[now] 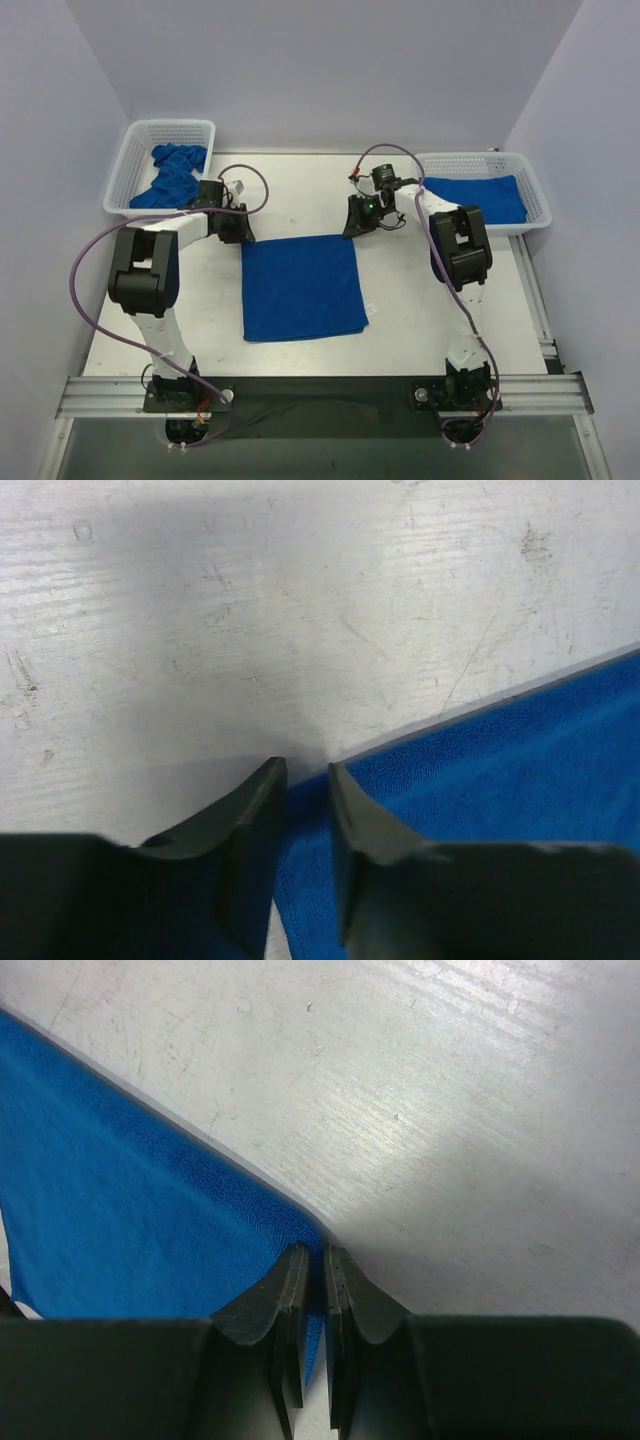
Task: Fold and stack the towels
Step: Fold the towel
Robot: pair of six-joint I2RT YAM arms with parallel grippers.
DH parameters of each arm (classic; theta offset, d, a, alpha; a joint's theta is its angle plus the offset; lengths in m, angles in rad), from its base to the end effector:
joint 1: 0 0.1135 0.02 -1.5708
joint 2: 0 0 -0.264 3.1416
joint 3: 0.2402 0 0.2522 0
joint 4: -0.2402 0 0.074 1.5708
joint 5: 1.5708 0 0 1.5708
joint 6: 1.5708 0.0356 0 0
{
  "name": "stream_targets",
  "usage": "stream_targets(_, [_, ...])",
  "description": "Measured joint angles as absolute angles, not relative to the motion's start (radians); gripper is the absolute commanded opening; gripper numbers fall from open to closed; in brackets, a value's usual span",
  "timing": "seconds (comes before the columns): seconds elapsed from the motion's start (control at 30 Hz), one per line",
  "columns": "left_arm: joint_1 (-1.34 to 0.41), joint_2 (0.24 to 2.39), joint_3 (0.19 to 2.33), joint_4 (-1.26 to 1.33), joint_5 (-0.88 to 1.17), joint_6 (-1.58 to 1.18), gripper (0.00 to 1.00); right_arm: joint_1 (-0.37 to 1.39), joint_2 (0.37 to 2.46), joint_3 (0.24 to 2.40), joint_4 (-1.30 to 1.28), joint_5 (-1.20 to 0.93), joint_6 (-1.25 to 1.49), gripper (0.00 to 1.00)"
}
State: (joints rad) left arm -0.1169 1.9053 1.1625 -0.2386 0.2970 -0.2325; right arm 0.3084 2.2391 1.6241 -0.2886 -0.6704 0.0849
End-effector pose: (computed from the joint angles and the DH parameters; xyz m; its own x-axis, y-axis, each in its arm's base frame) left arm 0.3839 -0.0556 0.1516 -0.8663 -0.1201 -0.4849 0.0755 0.9280 -0.3648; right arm 0.4519 0.1672 0.1483 -0.7970 -0.1842 -0.5752 -0.5385 0.6479 0.5388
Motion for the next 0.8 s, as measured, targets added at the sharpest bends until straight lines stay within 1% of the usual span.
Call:
stream_targets(0.03, [-0.119,1.901,1.163,-0.242,0.293,-0.229,0.51,0.308,2.239,1.623,-0.288,-0.671,0.085,0.09])
stream_targets(0.07, [-0.123,1.897,1.163,-0.243,0.291,-0.228,0.56,0.308,2.239,1.623,-0.288,-0.671,0.085,0.09])
stream_targets(0.1, [-0.125,1.89,1.162,-0.245,0.282,-0.227,0.57,0.308,2.239,1.623,-0.289,-0.671,0.085,0.08])
stream_targets(0.3, [-0.115,1.866,1.143,-0.262,0.233,-0.228,0.57,0.308,2.239,1.622,-0.288,-0.672,0.085,0.08])
stream_targets(0.33, [-0.112,1.864,1.141,-0.262,0.231,-0.229,0.57,0.308,2.239,1.622,-0.288,-0.673,0.085,0.08])
stream_targets(0.47, [-0.109,1.86,1.134,-0.26,0.221,-0.227,0.51,0.308,2.239,1.62,-0.287,-0.678,0.085,0.08])
stream_targets(0.5, [-0.108,1.86,1.132,-0.26,0.22,-0.226,0.48,0.308,2.239,1.62,-0.287,-0.678,0.085,0.08])
stream_targets(0.6, [-0.106,1.86,1.13,-0.262,0.219,-0.224,0.44,0.308,2.239,1.619,-0.287,-0.678,0.085,0.08])
stream_targets(0.8, [-0.105,1.858,1.126,-0.265,0.221,-0.224,0.41,0.307,2.239,1.617,-0.284,-0.682,0.085,0.08])
